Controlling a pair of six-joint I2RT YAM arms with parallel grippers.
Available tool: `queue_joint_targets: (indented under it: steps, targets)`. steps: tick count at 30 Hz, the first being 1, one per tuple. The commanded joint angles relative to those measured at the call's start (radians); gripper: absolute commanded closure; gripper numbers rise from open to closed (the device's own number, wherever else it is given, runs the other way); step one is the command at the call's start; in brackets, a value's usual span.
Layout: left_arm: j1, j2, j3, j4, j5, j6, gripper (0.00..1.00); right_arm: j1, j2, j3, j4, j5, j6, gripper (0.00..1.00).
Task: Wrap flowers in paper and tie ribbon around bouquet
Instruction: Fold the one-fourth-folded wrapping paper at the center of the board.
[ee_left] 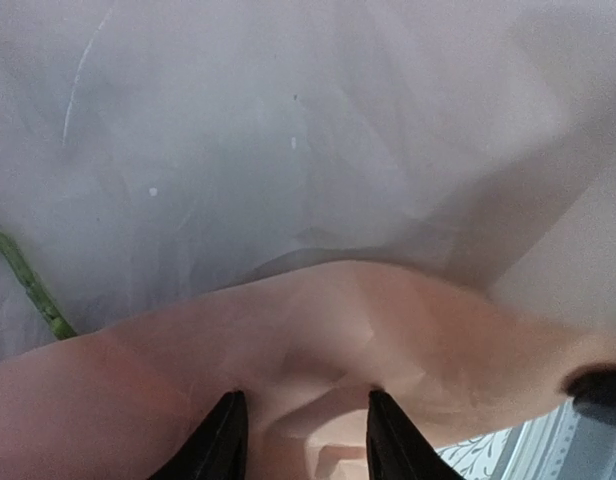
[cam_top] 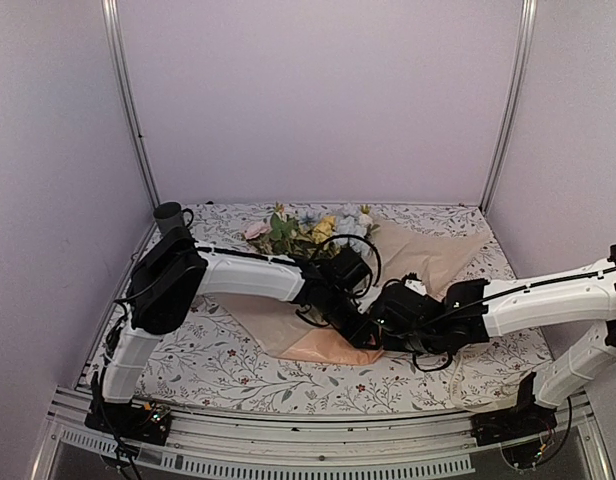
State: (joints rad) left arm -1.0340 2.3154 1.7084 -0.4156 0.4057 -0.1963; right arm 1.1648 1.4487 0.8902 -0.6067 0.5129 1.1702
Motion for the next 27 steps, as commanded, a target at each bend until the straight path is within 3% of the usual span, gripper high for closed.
queue_joint_targets:
  steps: [1,7,18,22,27]
  targets:
    - [0.041,0.019,-0.092,0.024,0.053,-0.038,0.58,0.025,0.023,-0.011,0.127,0.064,-0.224,1.00]
    - [0.081,-0.086,-0.185,0.168,0.131,-0.058,0.58,0.035,0.050,-0.115,0.369,-0.032,-0.498,1.00]
    - [0.148,-0.229,-0.289,0.316,0.266,-0.118,0.54,0.035,0.160,-0.092,0.382,0.036,-0.694,1.00]
    - [0.177,-0.394,-0.345,0.234,0.194,-0.106,0.49,0.035,0.164,-0.090,0.384,0.031,-0.715,1.00]
    - [0.201,-0.517,-0.529,0.094,0.008,-0.087,0.46,0.035,0.175,-0.067,0.377,0.029,-0.740,1.00]
